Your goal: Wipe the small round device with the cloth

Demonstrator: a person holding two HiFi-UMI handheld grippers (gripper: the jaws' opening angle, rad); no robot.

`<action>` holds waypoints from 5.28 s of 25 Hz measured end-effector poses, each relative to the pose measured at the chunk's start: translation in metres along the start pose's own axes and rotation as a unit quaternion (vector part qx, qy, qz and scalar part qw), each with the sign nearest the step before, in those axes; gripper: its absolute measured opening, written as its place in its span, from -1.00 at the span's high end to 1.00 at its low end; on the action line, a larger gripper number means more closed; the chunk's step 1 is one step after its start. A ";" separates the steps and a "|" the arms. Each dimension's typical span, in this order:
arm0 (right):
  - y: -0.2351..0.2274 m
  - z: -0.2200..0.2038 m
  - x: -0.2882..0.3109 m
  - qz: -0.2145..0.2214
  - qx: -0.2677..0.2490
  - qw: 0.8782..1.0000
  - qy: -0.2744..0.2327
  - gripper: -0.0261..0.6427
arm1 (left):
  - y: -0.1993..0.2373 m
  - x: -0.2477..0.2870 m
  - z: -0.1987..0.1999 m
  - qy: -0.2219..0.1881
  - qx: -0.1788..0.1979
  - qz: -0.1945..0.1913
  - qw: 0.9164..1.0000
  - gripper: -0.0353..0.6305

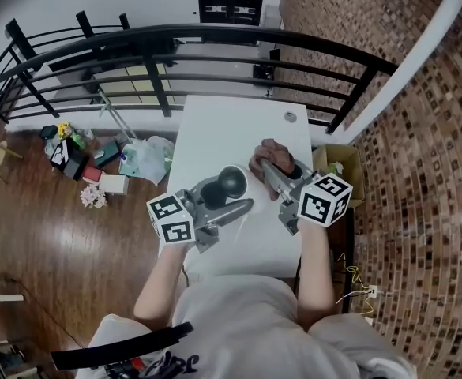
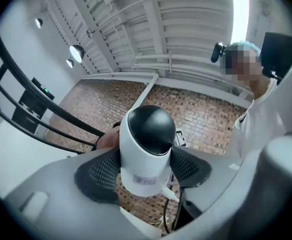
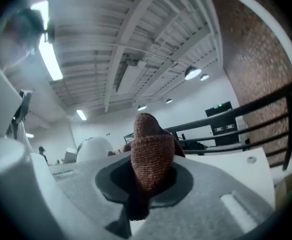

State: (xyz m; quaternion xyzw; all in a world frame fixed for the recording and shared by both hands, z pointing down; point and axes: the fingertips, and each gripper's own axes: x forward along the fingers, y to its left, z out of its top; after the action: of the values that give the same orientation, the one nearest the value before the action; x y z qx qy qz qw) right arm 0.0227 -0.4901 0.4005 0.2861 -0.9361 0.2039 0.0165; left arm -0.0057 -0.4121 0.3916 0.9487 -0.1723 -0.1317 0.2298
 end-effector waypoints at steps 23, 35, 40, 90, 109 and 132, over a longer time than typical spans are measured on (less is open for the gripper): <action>0.061 0.013 -0.001 0.186 0.000 0.982 0.023 0.83 | -0.015 -0.005 -0.015 0.033 -0.043 -0.097 0.994 -0.12; 0.066 0.007 -0.010 0.270 0.102 0.957 -0.015 0.83 | -0.049 -0.004 -0.016 0.031 -0.019 -0.175 0.984 -0.12; 0.076 0.034 -0.032 0.259 0.035 0.965 -0.029 0.83 | 0.016 -0.011 -0.011 -0.011 -0.058 -0.049 0.997 -0.12; 0.066 0.010 -0.022 0.196 -0.026 0.979 0.054 0.83 | -0.012 -0.018 -0.001 -0.016 -0.038 -0.119 0.992 -0.12; 0.098 0.020 -0.024 0.244 -0.056 0.967 0.048 0.83 | 0.048 -0.031 -0.005 -0.024 -0.067 0.022 0.997 -0.12; 0.050 -0.030 -0.005 0.214 0.084 0.971 0.057 0.84 | -0.032 -0.017 -0.012 -0.001 -0.035 -0.157 0.987 -0.12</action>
State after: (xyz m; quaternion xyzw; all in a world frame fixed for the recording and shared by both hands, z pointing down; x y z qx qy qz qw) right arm -0.0031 -0.4378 0.4082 0.0669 -0.9527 0.2963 0.0019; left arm -0.0087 -0.3741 0.3899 0.9553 -0.0171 -0.1729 0.2391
